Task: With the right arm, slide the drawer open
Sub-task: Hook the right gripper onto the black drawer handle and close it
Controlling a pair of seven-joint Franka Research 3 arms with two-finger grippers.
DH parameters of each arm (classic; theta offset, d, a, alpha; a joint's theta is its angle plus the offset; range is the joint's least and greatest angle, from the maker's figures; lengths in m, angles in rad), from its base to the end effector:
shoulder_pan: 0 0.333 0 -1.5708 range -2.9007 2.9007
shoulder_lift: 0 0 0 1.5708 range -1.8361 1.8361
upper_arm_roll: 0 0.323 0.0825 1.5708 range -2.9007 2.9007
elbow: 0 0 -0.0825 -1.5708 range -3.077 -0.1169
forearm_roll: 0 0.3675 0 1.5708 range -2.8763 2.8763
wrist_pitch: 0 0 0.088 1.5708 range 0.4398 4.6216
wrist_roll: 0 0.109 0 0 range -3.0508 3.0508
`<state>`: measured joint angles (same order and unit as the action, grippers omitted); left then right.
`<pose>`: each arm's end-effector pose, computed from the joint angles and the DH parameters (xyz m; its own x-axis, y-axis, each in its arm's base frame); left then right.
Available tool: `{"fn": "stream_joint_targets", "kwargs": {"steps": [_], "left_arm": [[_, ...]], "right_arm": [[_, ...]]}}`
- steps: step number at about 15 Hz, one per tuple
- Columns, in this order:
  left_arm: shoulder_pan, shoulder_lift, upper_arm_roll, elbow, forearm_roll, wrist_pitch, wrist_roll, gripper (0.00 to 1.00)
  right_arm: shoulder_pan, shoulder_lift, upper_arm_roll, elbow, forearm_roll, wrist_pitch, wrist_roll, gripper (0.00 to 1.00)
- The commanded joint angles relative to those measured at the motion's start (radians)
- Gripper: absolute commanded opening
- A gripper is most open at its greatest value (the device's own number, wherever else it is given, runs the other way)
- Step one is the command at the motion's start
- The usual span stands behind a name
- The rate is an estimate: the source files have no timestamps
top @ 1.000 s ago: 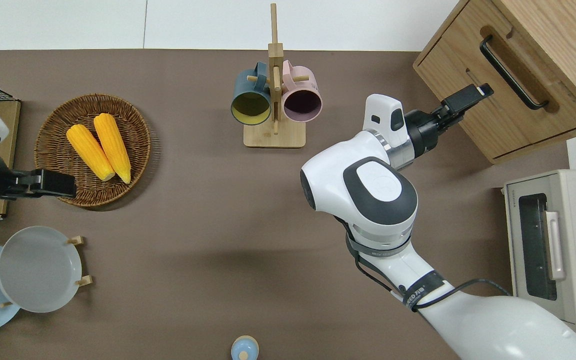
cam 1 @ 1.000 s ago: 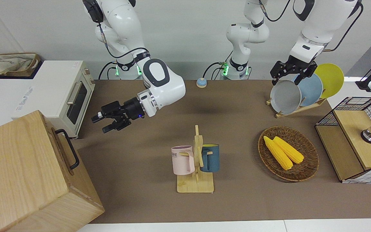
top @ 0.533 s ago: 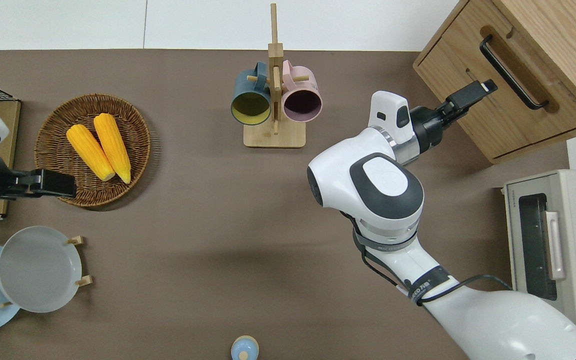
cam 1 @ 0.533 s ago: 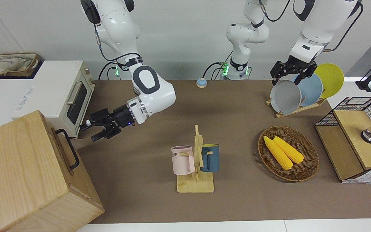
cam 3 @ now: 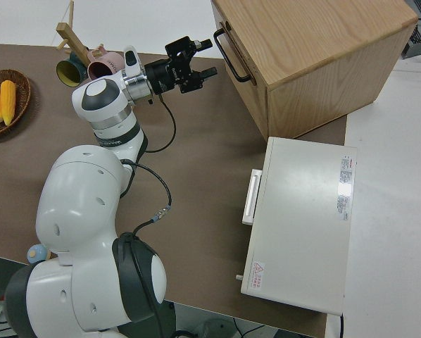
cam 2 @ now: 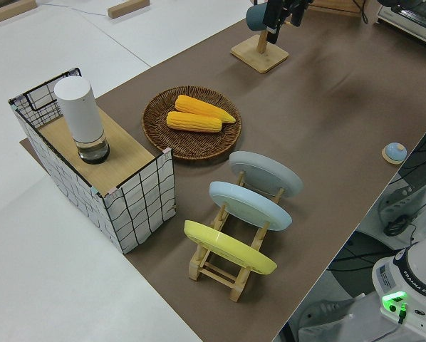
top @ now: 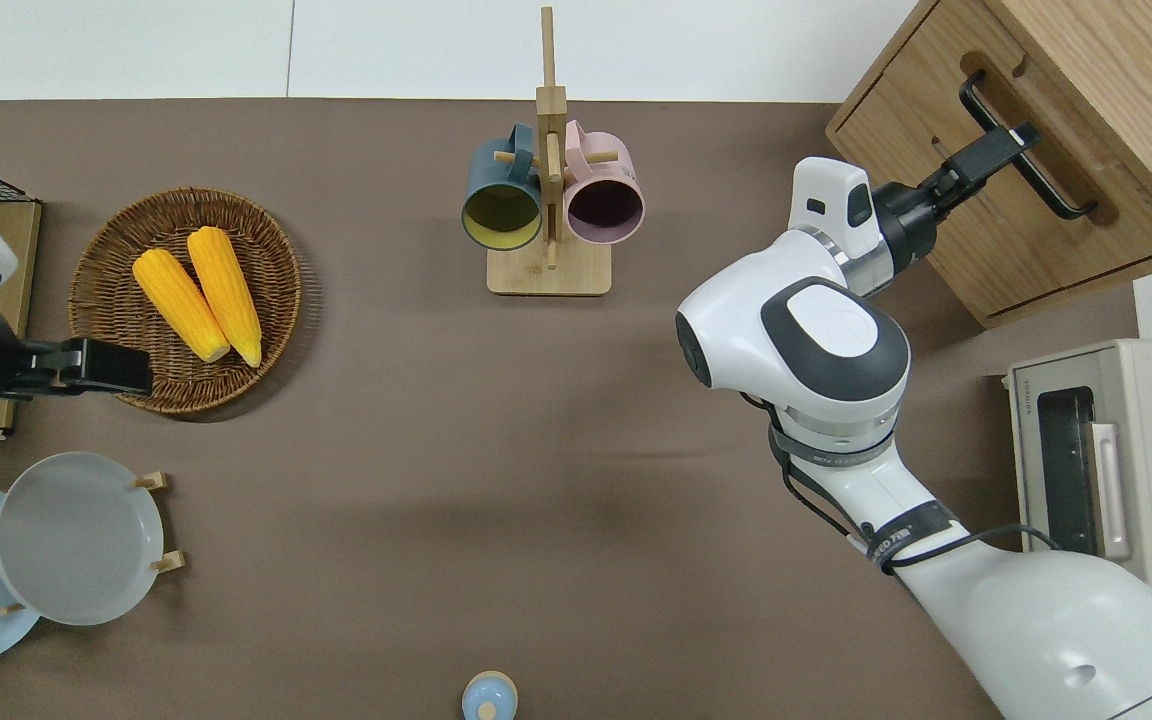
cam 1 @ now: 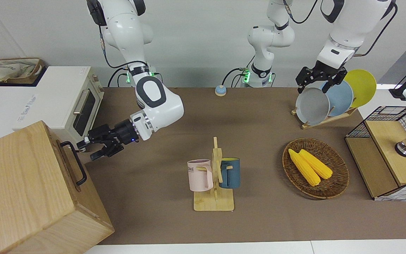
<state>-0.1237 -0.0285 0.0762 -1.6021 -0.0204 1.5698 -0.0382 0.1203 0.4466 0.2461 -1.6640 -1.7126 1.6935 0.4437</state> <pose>0.5279 -0.0267 0.6303 0.9999 -0.0094 -0.0047 -0.0093 -0.9997 0.0224 0.6611 0.1225 0.4277 0.8630 0.4989 -0.0796 0.0910 0.0014 0.9958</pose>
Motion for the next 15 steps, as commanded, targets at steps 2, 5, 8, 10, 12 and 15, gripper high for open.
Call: {"fn": "stream_joint_targets", "kwargs": {"steps": [2, 5, 8, 10, 12, 15], "left_arm": [[-0.004, -0.008, 0.004, 0.002, 0.013, -0.014, 0.001, 1.00], [-0.004, -0.008, 0.002, 0.004, 0.013, -0.014, 0.001, 1.00], [-0.004, -0.008, 0.002, 0.002, 0.013, -0.014, 0.001, 1.00], [-0.004, -0.008, 0.004, 0.002, 0.013, -0.014, 0.001, 1.00], [-0.004, -0.008, 0.002, 0.002, 0.013, -0.014, 0.001, 1.00], [-0.004, -0.008, 0.004, 0.004, 0.013, -0.014, 0.001, 1.00]], "right_arm": [[-0.016, 0.020, -0.022, 0.006, -0.064, 0.053, 0.049, 0.956], [-0.018, 0.021, -0.054, 0.006, -0.078, 0.094, 0.076, 0.931], [-0.018, 0.021, -0.057, 0.006, -0.078, 0.094, 0.078, 0.896], [-0.018, 0.021, -0.057, 0.006, -0.076, 0.098, 0.078, 0.781], [-0.016, 0.021, -0.056, 0.006, -0.073, 0.095, 0.082, 0.622], [-0.016, 0.021, -0.056, 0.006, -0.070, 0.095, 0.096, 0.448]]}}
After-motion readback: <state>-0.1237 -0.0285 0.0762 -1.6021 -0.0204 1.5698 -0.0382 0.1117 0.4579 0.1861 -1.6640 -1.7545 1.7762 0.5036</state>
